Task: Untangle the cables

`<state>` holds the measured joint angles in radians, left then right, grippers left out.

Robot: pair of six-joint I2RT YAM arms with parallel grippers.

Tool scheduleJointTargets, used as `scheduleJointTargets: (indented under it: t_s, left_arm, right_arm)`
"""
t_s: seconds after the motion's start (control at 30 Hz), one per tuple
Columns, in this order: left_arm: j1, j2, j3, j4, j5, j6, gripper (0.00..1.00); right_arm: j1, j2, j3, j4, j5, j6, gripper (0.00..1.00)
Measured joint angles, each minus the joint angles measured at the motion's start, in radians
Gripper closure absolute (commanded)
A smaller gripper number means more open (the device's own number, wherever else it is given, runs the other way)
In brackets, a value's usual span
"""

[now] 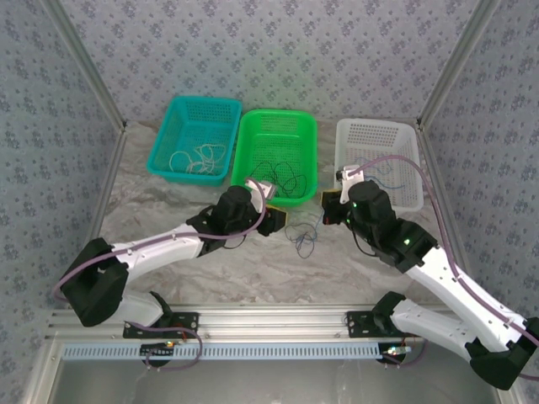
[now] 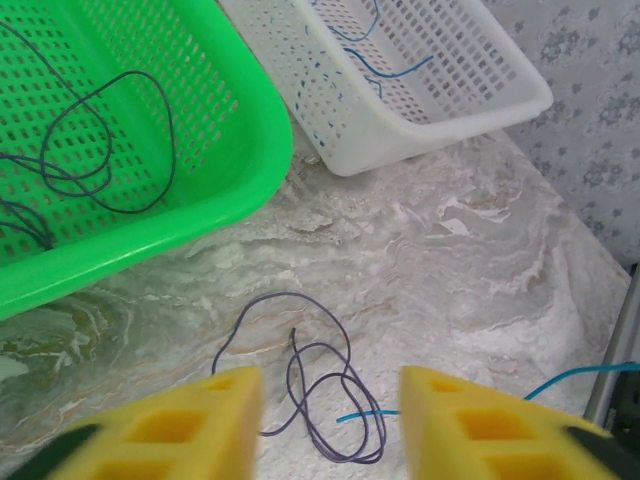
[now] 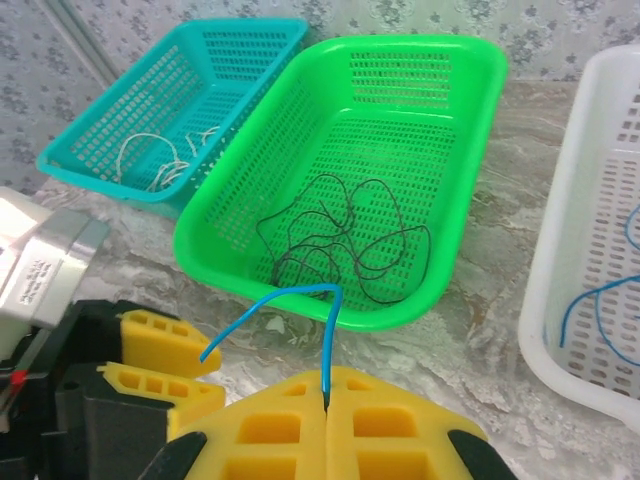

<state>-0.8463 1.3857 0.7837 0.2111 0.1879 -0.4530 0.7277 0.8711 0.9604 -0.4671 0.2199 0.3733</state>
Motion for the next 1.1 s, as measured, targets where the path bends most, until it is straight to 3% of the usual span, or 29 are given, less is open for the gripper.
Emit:
scheduleJointTargets:
  t_s: [0.1, 0.33, 0.8, 0.93, 1.1]
  left_arm:
    - [0.000, -0.003, 0.000, 0.008, 0.006, 0.010, 0.37]
    - [-0.013, 0.003, 0.023, 0.105, 0.074, 0.007, 0.24]
    - [-0.072, 0.085, 0.110, 0.254, 0.138, -0.005, 0.20]
    - [-0.089, 0.119, 0.117, 0.269, 0.142, -0.012, 0.26]
    - [-0.092, 0.139, 0.117, 0.262, 0.158, -0.014, 0.48]
  right_arm:
    - [0.000, 0.000, 0.015, 0.024, -0.030, 0.000, 1.00]
    - [0.000, 0.010, 0.092, 0.080, -0.087, 0.000, 1.00]
    - [-0.002, 0.053, 0.176, 0.095, -0.140, 0.000, 1.00]
    - [-0.002, 0.057, 0.189, 0.098, -0.137, 0.000, 1.00]
    - [-0.015, 0.054, 0.203, 0.101, -0.108, -0.008, 1.00]
